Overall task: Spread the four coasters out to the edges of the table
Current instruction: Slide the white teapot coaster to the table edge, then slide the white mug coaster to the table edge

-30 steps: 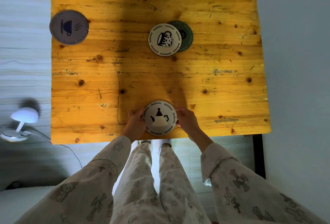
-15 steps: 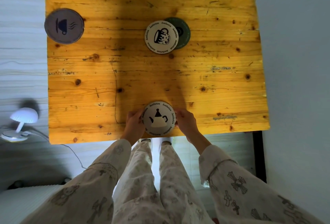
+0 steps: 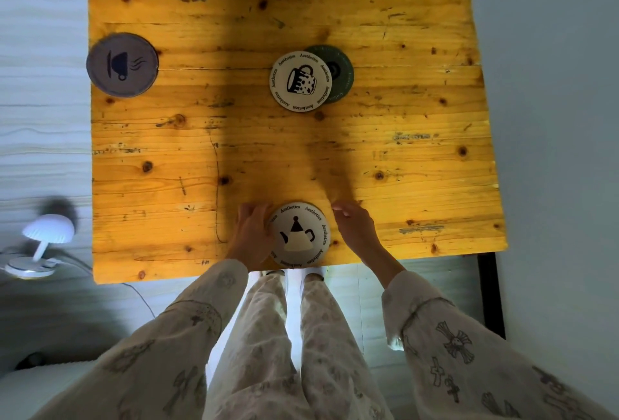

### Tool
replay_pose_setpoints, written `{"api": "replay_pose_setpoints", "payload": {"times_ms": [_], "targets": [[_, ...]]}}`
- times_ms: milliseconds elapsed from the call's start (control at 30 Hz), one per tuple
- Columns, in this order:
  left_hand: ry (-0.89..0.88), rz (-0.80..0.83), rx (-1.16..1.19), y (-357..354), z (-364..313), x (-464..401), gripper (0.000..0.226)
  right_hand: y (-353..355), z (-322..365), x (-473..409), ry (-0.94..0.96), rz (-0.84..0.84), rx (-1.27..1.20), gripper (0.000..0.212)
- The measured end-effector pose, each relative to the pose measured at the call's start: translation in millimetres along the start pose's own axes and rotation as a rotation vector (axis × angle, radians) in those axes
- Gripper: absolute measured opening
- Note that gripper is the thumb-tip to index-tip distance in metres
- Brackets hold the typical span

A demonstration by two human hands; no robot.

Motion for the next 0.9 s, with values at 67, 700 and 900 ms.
{"api": "replay_pose_setpoints", "payload": {"times_ms": [67, 700, 900], "targets": [[-0.071, -0.027, -0.145, 14, -14, -16, 0.048, 12, 16, -9, 0.057, -0.034, 0.036, 0.030], [-0.011, 0.131, -0.564, 47, -26, -117, 0.117, 1, 220, -120, 0.577, -0.322, 0.770, 0.100], [-0.013, 0.116, -0.579, 47, -22, -119, 0.115, -13, 221, -98, 0.825, -0.446, 1.019, 0.068]]}}
Point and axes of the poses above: each hand's wrist, its own x-axis away from the middle knuckle, its own y-axis out of the back of the hand, z = x × y, the point moved 10 cm from there along -x, towards the middle knuckle, and after that the axes turned 11 degrees about -y, right-handed, at the moved point
